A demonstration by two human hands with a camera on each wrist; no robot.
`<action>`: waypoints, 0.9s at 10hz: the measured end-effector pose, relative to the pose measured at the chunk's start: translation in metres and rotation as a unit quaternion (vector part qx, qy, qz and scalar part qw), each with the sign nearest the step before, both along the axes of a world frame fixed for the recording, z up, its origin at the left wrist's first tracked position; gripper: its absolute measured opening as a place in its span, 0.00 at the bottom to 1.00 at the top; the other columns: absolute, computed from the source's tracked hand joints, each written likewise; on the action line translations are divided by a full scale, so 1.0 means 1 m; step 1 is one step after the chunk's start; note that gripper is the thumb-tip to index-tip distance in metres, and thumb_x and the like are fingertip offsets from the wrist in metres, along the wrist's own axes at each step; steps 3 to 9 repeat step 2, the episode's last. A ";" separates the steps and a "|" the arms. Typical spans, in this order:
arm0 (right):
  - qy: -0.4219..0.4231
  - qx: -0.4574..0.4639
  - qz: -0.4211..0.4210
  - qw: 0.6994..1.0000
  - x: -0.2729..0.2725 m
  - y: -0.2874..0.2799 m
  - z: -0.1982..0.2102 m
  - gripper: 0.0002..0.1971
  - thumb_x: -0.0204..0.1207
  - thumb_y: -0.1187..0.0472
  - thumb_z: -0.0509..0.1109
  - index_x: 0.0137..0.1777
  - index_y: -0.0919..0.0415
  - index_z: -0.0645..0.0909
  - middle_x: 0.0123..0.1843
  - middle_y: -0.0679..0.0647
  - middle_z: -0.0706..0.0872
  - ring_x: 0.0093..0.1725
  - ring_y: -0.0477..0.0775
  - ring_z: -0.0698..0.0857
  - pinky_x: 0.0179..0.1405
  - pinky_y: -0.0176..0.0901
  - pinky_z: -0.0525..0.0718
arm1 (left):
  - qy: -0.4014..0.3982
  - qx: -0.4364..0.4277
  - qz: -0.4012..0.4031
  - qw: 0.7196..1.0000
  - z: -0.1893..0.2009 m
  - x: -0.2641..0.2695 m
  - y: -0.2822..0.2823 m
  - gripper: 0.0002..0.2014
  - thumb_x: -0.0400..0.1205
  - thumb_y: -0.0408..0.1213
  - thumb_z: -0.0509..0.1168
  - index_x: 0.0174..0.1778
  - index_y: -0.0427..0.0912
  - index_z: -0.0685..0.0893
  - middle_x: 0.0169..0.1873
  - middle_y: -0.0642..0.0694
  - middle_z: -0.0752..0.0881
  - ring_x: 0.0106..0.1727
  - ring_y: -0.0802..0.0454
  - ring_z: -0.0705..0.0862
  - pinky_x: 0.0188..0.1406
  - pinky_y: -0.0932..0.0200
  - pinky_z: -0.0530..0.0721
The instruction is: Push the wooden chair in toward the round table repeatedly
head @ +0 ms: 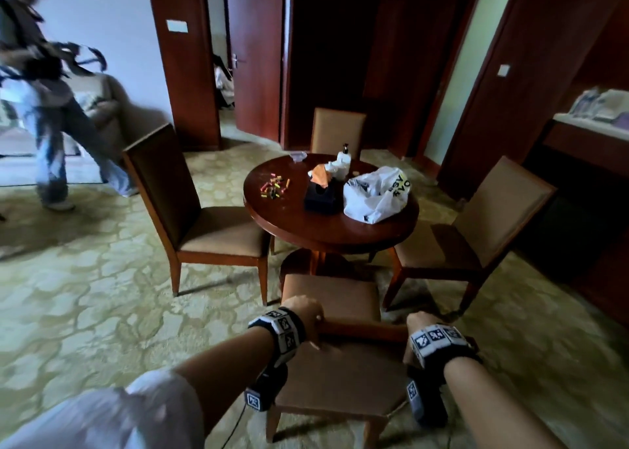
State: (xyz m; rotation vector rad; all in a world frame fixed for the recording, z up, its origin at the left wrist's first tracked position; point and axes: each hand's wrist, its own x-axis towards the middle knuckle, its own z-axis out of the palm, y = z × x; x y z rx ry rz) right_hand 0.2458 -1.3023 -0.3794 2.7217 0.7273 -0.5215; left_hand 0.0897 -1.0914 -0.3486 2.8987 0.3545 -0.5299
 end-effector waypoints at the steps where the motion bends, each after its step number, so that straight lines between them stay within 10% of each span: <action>1: 0.056 -0.006 0.008 0.998 -0.022 0.026 0.045 0.22 0.79 0.62 0.70 0.71 0.67 0.76 0.72 0.63 0.78 0.71 0.61 0.77 0.51 0.39 0.76 | -0.031 -0.049 0.018 0.998 0.014 -0.010 0.023 0.19 0.77 0.46 0.73 0.63 0.46 0.87 0.60 0.45 0.87 0.62 0.46 0.84 0.59 0.57 0.81; 2: 0.109 0.034 -0.021 0.993 -0.037 0.060 0.068 0.21 0.69 0.48 0.80 0.55 0.62 0.85 0.54 0.57 0.88 0.52 0.55 0.87 0.36 0.37 0.75 | -0.074 -0.062 0.057 0.994 0.033 -0.022 0.059 0.16 0.78 0.50 0.71 0.58 0.47 0.89 0.56 0.47 0.89 0.58 0.47 0.86 0.57 0.56 0.83; 9: 0.109 0.034 -0.021 0.993 -0.037 0.060 0.068 0.21 0.69 0.48 0.80 0.55 0.62 0.85 0.54 0.57 0.88 0.52 0.55 0.87 0.36 0.37 0.75 | -0.074 -0.062 0.057 0.994 0.033 -0.022 0.059 0.16 0.78 0.50 0.71 0.58 0.47 0.89 0.56 0.47 0.89 0.58 0.47 0.86 0.57 0.56 0.83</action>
